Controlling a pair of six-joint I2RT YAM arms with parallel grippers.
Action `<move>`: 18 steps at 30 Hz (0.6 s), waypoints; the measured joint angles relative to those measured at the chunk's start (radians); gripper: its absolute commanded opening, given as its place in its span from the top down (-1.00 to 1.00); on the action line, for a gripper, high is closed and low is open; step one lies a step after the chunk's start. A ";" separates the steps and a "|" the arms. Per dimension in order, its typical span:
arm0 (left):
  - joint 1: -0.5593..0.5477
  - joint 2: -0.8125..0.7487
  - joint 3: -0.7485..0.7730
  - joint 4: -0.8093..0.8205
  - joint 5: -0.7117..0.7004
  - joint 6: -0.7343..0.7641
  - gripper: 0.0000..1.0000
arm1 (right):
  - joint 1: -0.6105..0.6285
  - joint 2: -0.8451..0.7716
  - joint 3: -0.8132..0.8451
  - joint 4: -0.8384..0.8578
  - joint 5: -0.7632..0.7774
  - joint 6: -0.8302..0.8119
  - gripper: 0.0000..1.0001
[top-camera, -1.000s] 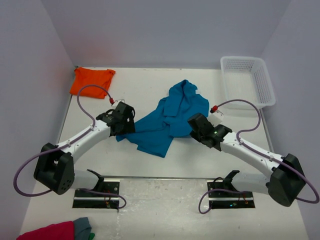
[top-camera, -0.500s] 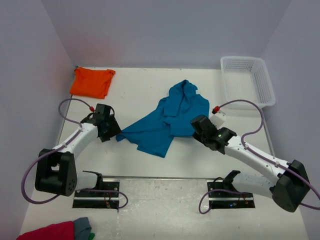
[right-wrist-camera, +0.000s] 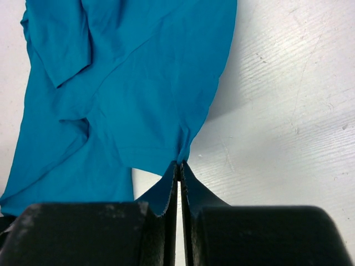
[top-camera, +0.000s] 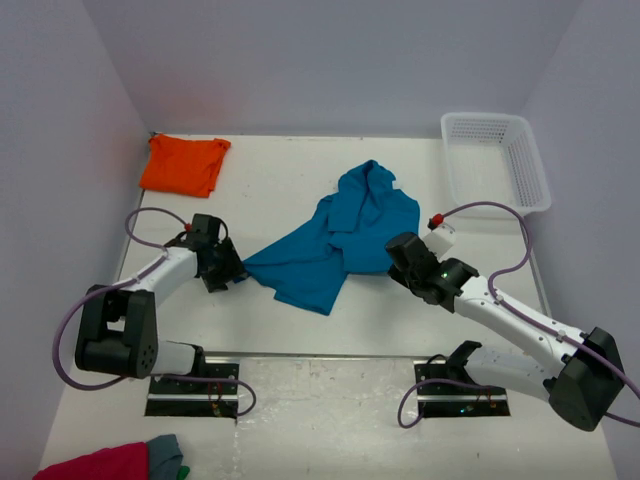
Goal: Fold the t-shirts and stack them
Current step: Flatten out the tshirt
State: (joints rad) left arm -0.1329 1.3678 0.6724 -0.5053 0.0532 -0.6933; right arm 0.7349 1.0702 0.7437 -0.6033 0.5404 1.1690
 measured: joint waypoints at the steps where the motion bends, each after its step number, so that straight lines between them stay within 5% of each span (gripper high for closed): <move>1: 0.003 0.006 0.002 0.002 0.005 -0.002 -0.22 | 0.000 0.000 0.000 0.000 0.000 0.000 1.00; 9: 0.019 0.062 0.033 0.051 0.026 -0.003 -0.16 | 0.000 -0.045 -0.022 -0.002 0.001 0.001 1.00; 11: 0.022 0.079 0.045 0.064 0.026 -0.004 0.11 | 0.000 -0.049 -0.022 -0.002 0.002 0.002 1.00; 18: 0.029 0.125 0.064 0.095 0.021 -0.002 0.53 | 0.000 -0.061 -0.031 -0.003 0.008 0.009 1.00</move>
State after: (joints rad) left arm -0.1040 1.4925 0.7364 -0.4107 0.0738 -0.6952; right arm 0.7349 1.0088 0.7132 -0.6064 0.5480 1.1782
